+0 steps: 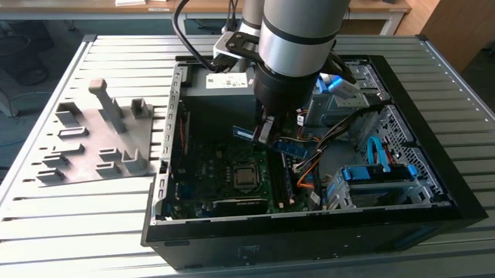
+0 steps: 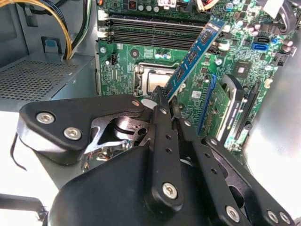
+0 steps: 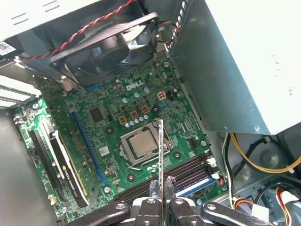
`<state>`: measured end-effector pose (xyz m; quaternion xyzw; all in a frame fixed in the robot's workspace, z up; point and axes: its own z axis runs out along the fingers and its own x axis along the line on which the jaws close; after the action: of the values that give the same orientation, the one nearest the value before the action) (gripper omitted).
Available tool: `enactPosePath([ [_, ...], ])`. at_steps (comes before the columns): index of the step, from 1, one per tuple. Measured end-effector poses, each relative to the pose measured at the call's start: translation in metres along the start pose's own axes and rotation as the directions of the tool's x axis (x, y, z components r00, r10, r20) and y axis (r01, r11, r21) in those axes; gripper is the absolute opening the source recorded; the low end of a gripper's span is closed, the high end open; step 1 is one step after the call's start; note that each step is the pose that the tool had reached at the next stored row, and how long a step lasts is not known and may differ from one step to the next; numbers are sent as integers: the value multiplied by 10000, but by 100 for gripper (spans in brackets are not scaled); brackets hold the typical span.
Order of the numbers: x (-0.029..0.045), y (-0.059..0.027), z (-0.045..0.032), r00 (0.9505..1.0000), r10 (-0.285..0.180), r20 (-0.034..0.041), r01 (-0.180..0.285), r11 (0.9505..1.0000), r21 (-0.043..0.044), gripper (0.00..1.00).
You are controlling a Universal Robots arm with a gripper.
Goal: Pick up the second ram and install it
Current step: 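Insert the second ram into the second slot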
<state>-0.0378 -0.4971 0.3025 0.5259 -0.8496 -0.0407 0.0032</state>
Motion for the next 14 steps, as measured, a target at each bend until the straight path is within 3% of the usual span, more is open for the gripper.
enactPosePath([
  [14, 0, 0, 2, 9962, 866, 65, -867, 9962, 30, 14],
])
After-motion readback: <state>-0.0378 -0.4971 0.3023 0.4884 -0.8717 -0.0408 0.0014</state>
